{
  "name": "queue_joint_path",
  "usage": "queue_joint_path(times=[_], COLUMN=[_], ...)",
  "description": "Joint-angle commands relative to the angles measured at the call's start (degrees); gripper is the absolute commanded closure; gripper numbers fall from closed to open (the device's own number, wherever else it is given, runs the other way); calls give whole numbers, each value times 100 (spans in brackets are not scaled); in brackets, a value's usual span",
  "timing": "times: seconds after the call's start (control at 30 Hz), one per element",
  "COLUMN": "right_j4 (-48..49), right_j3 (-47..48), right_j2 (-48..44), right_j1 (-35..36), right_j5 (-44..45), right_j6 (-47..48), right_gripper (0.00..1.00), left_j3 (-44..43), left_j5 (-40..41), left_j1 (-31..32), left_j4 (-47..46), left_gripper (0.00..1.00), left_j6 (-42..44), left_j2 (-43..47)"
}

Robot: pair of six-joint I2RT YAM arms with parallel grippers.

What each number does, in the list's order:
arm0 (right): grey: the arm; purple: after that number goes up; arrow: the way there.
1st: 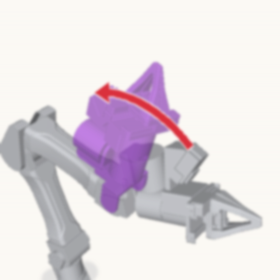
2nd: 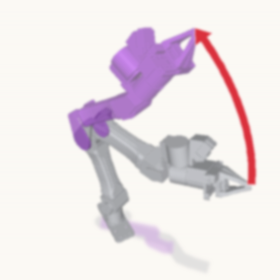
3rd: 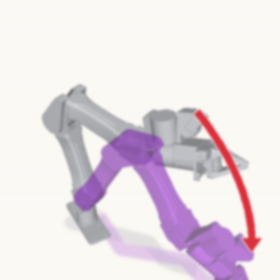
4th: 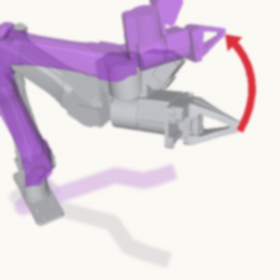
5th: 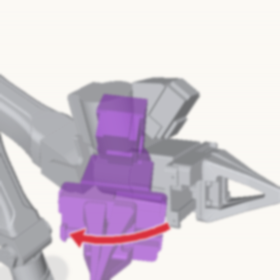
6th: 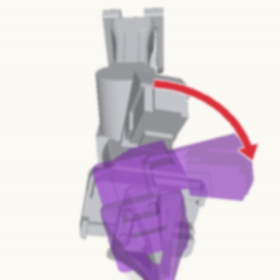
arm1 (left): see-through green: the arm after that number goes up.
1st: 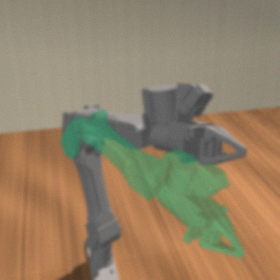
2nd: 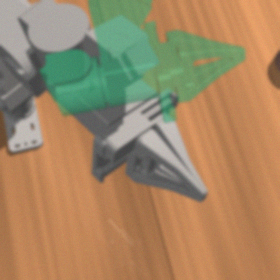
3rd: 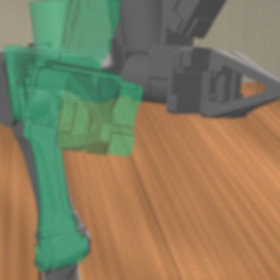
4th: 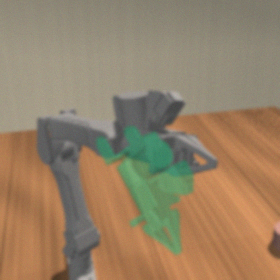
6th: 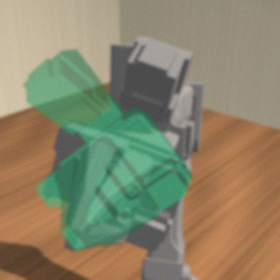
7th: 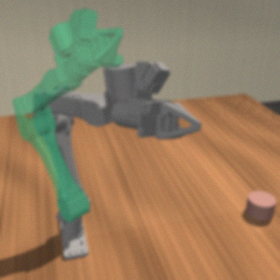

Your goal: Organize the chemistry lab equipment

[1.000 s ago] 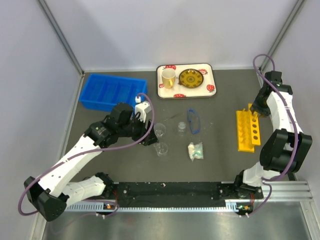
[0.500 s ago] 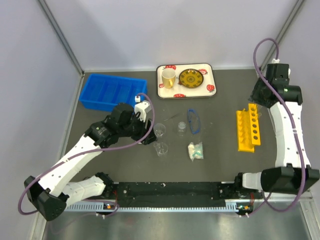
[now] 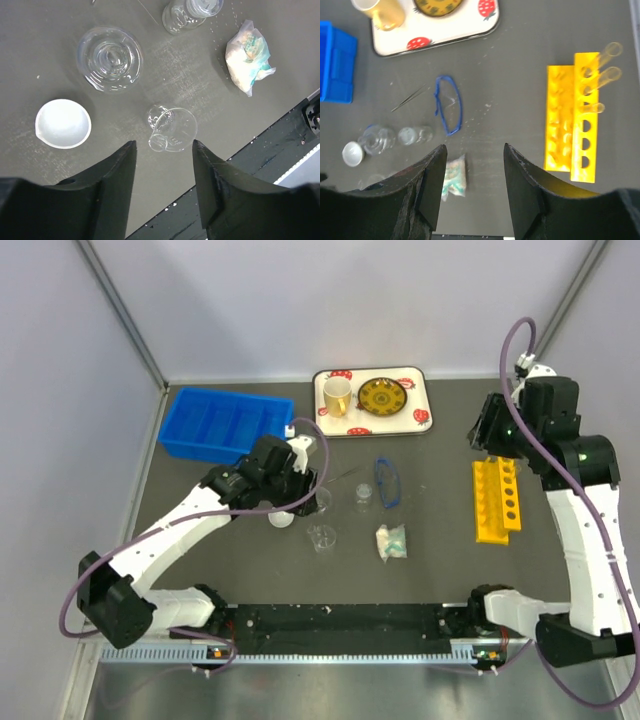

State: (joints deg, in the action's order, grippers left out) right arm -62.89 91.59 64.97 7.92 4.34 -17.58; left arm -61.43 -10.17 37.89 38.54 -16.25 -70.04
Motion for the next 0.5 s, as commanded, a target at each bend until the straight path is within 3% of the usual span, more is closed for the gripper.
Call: queue_joint_path(times=[0.0,0.23,0.47], right_j4=[84,330,559], right_j3=[-140,-704,-1195], right_j2=[-248,-520,-828], right_j1=[376,614,632], right_j5=[-407,-636,-1005], right_j6=[62,132,62], right_gripper=[50,50,50], left_j3=[-291,-256,113], left_j5=[-281,-1135,-864], left_j1=[17,26,25], left_j4=[-207,241,391], left_gripper=[48,48,47], left_j6=[-212,-396,-546], left_j2=[-211,-309,-142])
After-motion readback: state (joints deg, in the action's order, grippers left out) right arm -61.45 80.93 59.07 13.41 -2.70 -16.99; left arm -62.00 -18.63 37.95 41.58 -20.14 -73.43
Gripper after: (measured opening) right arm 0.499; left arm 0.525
